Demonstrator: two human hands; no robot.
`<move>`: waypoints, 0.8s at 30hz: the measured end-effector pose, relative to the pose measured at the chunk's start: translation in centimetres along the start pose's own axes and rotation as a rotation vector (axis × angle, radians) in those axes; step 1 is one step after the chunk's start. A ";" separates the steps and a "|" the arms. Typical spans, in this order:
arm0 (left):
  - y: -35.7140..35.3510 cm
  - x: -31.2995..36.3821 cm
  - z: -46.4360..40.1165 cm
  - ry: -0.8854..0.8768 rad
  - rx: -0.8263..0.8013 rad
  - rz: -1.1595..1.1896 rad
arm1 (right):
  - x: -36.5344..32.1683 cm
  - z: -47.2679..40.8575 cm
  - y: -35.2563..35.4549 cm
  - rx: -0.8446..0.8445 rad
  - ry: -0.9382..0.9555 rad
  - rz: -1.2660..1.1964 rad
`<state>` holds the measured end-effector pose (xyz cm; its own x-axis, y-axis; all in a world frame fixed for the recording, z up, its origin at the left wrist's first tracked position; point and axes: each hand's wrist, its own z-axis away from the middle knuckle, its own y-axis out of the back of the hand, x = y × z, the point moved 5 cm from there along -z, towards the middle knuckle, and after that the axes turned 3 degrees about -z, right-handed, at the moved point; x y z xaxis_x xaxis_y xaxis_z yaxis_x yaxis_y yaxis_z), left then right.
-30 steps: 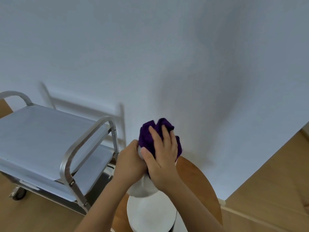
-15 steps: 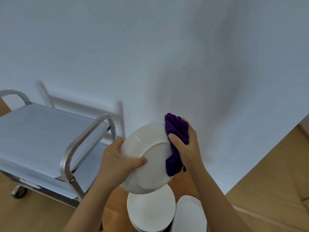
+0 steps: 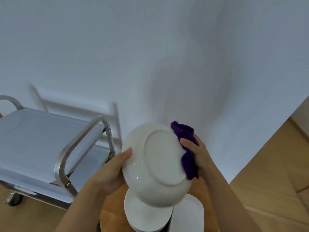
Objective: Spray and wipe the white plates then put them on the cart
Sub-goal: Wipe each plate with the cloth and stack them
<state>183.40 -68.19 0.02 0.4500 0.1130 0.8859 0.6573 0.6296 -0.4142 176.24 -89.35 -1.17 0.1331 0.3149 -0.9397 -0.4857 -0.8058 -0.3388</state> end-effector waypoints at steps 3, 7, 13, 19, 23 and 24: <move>0.2 -1.1 -0.4 0.141 -0.081 0.187 | 0.1 -0.1 0.3 -0.065 -0.052 0.082; -0.3 -1.3 -1.4 0.118 0.047 0.230 | 0.9 -0.2 0.5 0.036 -0.025 0.069; -1.0 -1.3 -1.8 0.020 0.159 0.304 | 2.8 2.0 0.1 0.191 0.004 0.108; -2.7 -2.3 -2.3 -0.035 0.408 0.205 | 2.8 5.0 -2.2 0.378 0.108 0.468; -4.8 -2.2 -2.6 -0.062 0.512 -0.045 | 2.8 5.4 -3.8 0.448 0.201 0.381; -5.4 -2.2 -2.6 -0.069 0.507 -0.129 | 2.6 5.5 -4.2 0.450 0.230 0.375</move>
<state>180.49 -73.83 -0.22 0.3326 0.0495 0.9418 0.3224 0.9325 -0.1629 173.87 -82.37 -1.98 0.0413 -0.1047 -0.9936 -0.8449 -0.5345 0.0212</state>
